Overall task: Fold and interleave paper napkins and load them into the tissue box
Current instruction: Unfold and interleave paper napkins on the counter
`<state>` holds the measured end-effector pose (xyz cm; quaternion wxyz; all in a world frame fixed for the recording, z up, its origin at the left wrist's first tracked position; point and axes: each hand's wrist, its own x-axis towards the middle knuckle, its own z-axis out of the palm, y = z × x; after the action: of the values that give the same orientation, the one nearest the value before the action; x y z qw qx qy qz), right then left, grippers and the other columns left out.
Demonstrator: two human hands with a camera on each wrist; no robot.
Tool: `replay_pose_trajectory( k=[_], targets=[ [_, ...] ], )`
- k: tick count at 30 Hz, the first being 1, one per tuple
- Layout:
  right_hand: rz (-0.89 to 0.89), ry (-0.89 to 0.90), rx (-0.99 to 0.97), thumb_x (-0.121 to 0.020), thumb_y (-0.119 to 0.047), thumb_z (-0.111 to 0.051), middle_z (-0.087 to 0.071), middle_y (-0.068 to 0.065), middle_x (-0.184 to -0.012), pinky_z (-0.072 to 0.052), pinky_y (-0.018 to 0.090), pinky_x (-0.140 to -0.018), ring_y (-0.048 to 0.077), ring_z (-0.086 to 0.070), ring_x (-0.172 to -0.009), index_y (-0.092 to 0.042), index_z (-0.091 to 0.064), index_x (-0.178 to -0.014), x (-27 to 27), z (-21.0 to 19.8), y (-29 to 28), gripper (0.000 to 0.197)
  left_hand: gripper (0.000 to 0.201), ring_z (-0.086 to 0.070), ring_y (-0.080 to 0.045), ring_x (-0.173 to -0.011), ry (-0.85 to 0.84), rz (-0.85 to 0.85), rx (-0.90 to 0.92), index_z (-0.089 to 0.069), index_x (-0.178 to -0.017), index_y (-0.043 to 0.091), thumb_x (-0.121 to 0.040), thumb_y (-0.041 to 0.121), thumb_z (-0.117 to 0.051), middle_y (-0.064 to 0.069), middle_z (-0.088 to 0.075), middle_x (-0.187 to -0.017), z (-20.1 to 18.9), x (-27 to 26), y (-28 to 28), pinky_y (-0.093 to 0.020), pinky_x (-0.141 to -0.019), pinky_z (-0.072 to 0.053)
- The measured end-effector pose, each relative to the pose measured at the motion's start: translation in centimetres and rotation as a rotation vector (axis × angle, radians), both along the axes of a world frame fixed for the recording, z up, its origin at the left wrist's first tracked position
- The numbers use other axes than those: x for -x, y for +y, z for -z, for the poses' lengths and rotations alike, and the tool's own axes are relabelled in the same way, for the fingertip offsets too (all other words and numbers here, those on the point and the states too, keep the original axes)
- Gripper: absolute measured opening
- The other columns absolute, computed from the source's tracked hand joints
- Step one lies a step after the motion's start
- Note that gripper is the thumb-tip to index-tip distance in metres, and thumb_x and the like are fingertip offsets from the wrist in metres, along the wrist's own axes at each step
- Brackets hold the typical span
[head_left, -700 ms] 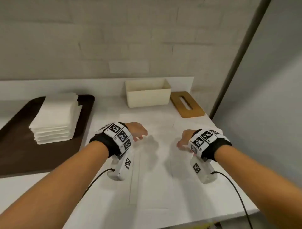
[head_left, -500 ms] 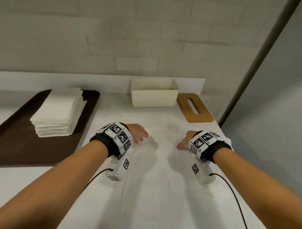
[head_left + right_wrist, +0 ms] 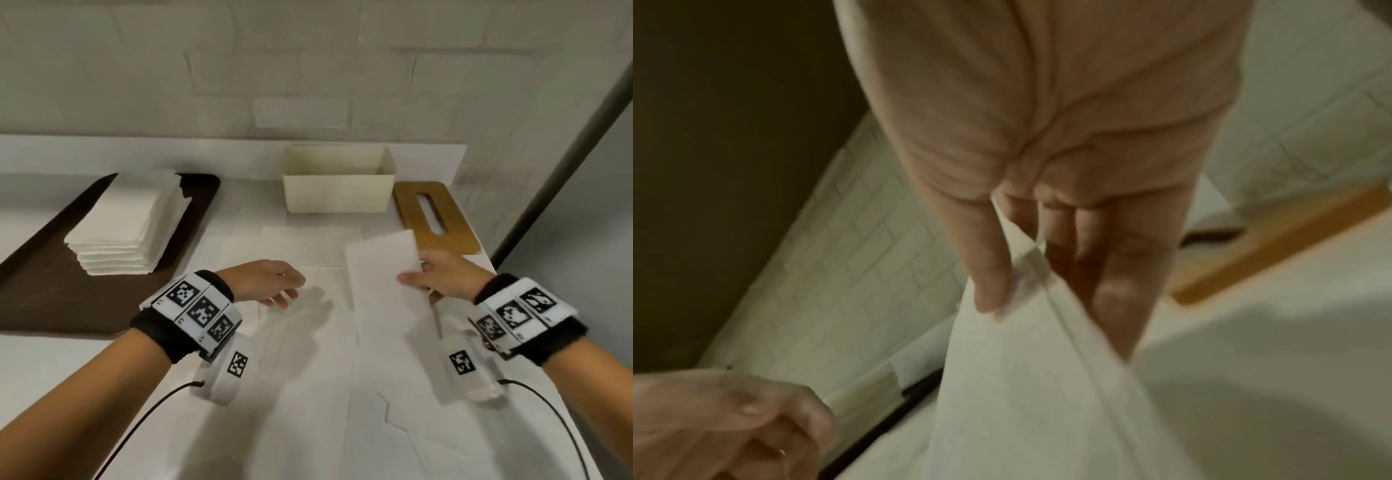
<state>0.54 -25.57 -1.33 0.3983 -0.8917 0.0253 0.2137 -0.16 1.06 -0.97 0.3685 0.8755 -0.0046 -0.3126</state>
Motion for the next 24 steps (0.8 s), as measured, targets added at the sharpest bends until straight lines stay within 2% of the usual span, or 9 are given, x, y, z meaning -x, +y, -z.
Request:
replay_pose_trajectory(
  k=[4, 8, 10, 12, 16, 18, 20, 22, 24],
  targets=[
    [-0.033, -0.181, -0.224, -0.088, -0.016, -0.056, -0.067, 0.001, -0.096, -0.057, 0.023, -0.062, 0.011, -0.065, -0.080, -0.017, -0.057, -0.106, 1.0, -5.6, 0.1, 0.018, 0.038, -0.065, -0.016, -0.097, -0.040, -0.058, 0.312, -0.053, -0.108, 0.021, -0.080, 0.045, -0.059, -0.001, -0.065, -0.108, -1.8, -1.2, -0.8, -0.028, -0.093, -0.049],
    [-0.052, -0.223, -0.435, -0.089, -0.013, -0.055, -0.070, -0.009, -0.072, -0.052, 0.016, -0.043, 0.000, -0.065, -0.053, -0.020, -0.058, -0.098, 0.1, -8.9, 3.5, 0.012, 0.024, -0.069, -0.012, -0.085, 0.052, -0.129, 0.673, -0.061, -0.103, 0.025, -0.087, 0.041, -0.054, 0.006, -0.074, -0.089, -2.9, -2.4, -2.7, -0.023, -0.076, -0.058],
    [-0.022, -0.203, -0.504, -0.090, -0.013, -0.054, -0.070, -0.008, -0.073, -0.053, 0.016, -0.045, 0.003, -0.065, -0.055, -0.020, -0.059, -0.095, -0.3, -9.1, 5.7, 0.010, 0.028, -0.069, -0.009, -0.092, 0.079, -0.091, 0.750, -0.060, -0.111, 0.025, -0.093, 0.038, -0.043, 0.007, -0.073, -0.098, -2.9, -2.6, -3.0, -0.023, -0.075, -0.057],
    [0.039, -0.170, -0.534, -0.091, -0.016, -0.053, -0.069, -0.004, -0.076, -0.056, 0.020, -0.050, 0.009, -0.066, -0.062, -0.019, -0.059, -0.090, -0.3, -8.3, 7.4, 0.007, 0.025, -0.071, -0.007, -0.081, 0.058, -0.130, 0.784, -0.060, -0.111, 0.017, -0.095, 0.027, -0.044, 0.004, -0.074, -0.094, -2.9, -2.5, -2.4, -0.021, -0.071, -0.058],
    [0.088, 0.007, -0.307, -0.094, -0.031, -0.048, -0.061, 0.009, -0.078, -0.054, 0.029, -0.047, 0.018, -0.062, -0.053, -0.011, -0.052, -0.102, 0.7, -4.2, 8.5, 0.022, 0.022, -0.071, -0.008, -0.069, 0.019, -0.221, 0.648, -0.060, -0.111, 0.008, -0.092, 0.014, -0.051, 0.002, -0.074, -0.084, -1.0, -2.4, 1.5, -0.019, -0.065, -0.058],
    [-0.018, 0.060, -0.010, -0.091, -0.036, -0.053, -0.059, 0.008, -0.094, -0.053, 0.032, -0.062, 0.021, -0.063, -0.071, -0.012, -0.050, -0.113, 1.3, -1.2, 8.5, 0.032, 0.034, -0.070, -0.012, -0.075, 0.057, -0.167, 0.410, -0.057, -0.118, 0.003, -0.090, 0.022, -0.057, -0.001, -0.071, -0.090, 0.6, -1.7, 3.7, -0.020, -0.068, -0.057],
    [-0.158, 0.043, 0.280, -0.084, -0.039, -0.062, -0.052, 0.007, -0.124, -0.046, 0.029, -0.086, 0.023, -0.057, -0.107, -0.014, -0.041, -0.132, 2.0, 1.6, 8.7, 0.057, 0.048, -0.065, -0.019, -0.084, 0.100, -0.087, 0.199, -0.054, -0.122, 0.001, -0.086, 0.031, -0.061, -0.007, -0.067, -0.098, 2.4, -1.2, 5.3, -0.026, -0.073, -0.053],
    [-0.187, 0.001, 0.370, -0.076, -0.041, -0.070, -0.041, 0.004, -0.138, -0.039, 0.028, -0.101, 0.020, -0.045, -0.123, -0.015, -0.032, -0.140, 2.7, 3.2, 9.6, 0.079, 0.031, -0.061, -0.026, -0.089, 0.130, -0.080, 0.169, -0.058, -0.112, 0.002, -0.090, 0.024, -0.057, -0.012, -0.064, -0.102, 3.3, -0.5, 5.9, -0.032, -0.080, -0.049],
    [-0.165, 0.014, 0.390, -0.070, -0.043, -0.074, -0.038, 0.005, -0.136, -0.039, 0.031, -0.103, 0.021, -0.044, -0.122, -0.017, -0.033, -0.138, 2.9, 4.0, 10.5, 0.083, 0.014, -0.058, -0.028, -0.092, 0.138, -0.099, 0.199, -0.060, -0.099, 0.007, -0.092, 0.017, -0.053, -0.015, -0.062, -0.104, 3.9, -0.1, 6.2, -0.033, -0.080, -0.048]
  ],
)
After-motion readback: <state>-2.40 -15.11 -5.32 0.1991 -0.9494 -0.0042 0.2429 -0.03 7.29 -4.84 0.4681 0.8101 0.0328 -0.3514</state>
